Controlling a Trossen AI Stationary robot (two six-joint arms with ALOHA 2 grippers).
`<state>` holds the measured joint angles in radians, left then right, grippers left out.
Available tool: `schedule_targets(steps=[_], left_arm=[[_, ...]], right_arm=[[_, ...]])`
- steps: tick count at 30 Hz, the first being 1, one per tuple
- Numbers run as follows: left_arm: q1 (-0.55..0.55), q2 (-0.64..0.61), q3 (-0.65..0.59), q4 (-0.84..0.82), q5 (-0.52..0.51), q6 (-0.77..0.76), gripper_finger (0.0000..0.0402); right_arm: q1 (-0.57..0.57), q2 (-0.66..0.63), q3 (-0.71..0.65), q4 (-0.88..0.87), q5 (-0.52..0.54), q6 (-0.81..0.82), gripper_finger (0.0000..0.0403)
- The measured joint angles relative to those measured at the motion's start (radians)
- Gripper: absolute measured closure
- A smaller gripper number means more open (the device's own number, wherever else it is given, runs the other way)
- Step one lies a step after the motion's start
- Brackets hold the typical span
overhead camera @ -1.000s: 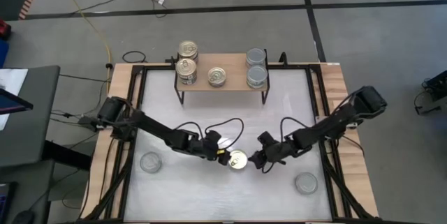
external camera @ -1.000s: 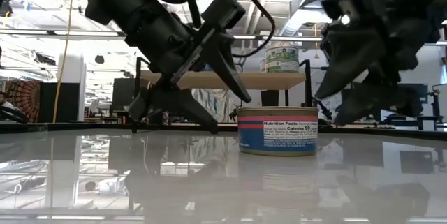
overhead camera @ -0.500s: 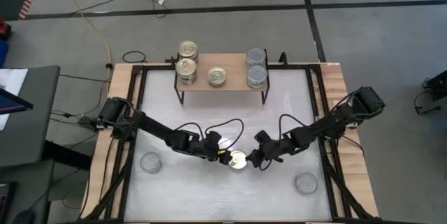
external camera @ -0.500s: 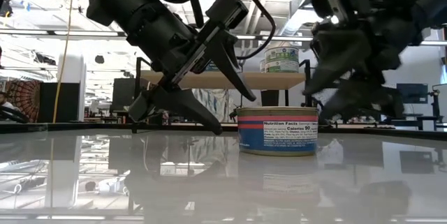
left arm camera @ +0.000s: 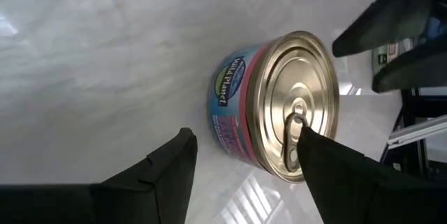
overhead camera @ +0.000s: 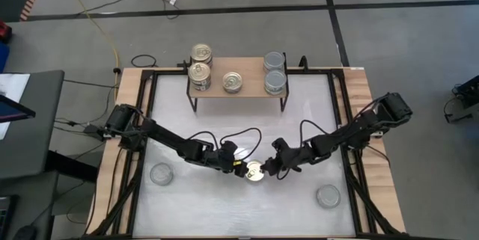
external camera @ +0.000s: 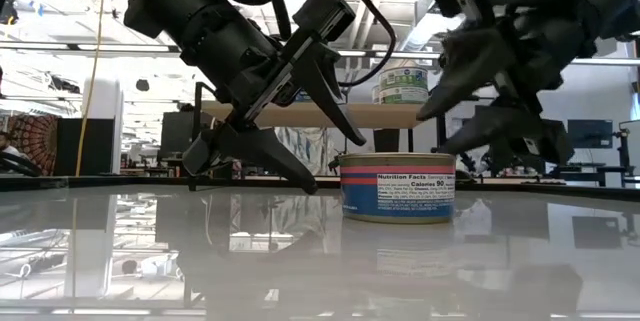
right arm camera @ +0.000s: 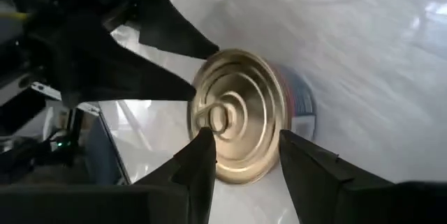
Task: Stack canned seafood by type on shelf
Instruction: Stack the blue pink tuna can on top of the other blue pink tuna can on the shelf
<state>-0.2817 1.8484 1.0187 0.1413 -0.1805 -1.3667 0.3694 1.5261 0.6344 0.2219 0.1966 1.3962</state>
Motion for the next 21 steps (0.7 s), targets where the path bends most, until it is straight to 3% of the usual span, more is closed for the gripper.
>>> schedule_targets(steps=[5,13,21], left_arm=[[0.0,0.0,0.0,0.0,0.001,0.016,0.0166],[0.0,0.0,-0.001,-0.001,0.002,0.03,0.0166],[0.0,0.0,-0.001,-0.001,0.035,-0.001,0.0166]], right_arm=[[0.015,0.054,-0.002,-0.038,0.088,0.08,0.0223],[0.029,0.143,0.0,0.115,0.09,0.113,0.0225],[0.029,0.142,0.0,0.119,0.09,0.121,0.029]])
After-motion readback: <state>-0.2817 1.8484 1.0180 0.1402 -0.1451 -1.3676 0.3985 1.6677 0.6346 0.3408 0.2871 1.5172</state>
